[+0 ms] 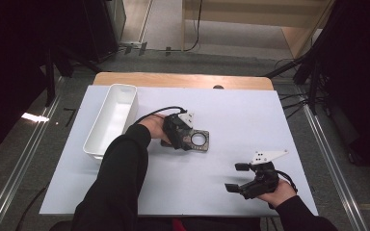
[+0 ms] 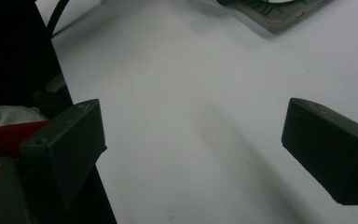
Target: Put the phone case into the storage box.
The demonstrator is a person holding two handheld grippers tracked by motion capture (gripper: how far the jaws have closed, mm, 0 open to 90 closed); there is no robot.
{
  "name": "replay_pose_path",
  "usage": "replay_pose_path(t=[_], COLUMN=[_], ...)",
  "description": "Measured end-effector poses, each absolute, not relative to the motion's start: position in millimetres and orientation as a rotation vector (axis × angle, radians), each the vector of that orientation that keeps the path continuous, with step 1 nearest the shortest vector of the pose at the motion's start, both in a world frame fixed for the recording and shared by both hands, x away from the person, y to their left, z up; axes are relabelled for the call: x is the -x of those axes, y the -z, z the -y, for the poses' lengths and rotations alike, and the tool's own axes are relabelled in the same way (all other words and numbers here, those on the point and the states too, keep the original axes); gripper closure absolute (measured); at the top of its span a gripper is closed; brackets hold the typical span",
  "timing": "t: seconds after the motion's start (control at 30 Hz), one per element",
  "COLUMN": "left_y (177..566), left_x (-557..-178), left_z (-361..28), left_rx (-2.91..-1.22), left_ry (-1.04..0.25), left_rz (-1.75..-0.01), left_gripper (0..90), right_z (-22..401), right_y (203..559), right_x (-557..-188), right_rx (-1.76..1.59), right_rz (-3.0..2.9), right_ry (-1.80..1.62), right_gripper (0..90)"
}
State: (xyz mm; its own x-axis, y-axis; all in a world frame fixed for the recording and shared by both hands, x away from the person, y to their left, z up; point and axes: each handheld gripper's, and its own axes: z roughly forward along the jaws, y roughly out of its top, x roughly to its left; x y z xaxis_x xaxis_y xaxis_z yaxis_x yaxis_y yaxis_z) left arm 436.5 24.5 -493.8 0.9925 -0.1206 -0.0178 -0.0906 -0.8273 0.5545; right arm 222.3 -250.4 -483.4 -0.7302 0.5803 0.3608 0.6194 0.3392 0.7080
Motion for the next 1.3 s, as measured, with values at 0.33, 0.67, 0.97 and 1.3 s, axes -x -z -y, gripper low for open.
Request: replay_pose_path(t=[0.33,0.67,0.97,1.3], left_y=[473.3,452.5,437.4,438.2], left_x=[-435.3,-429.3,-416.1,-402.7], left_z=[-23.4,-19.3,-14.6,-17.7], left_rx=[-2.489,-2.419,-2.282,-2.201], left_ry=[0.061,0.042,-0.027,-0.074], left_rz=[0.033,-0.108,-0.331,-0.484], left_gripper=[10.6,10.6,10.7,10.6], right_z=[250.2,249.5,249.0,248.5], right_y=[483.3,483.5,483.9,484.0], right_x=[-222.4,-222.9,-223.5,-224.4], right_rx=[1.135,1.137,1.144,1.153], right_rz=[2.534,2.537,2.538,2.542], right_ry=[1.369,1.367,1.363,1.361], right_gripper=[5.3,5.3,5.3,5.3])
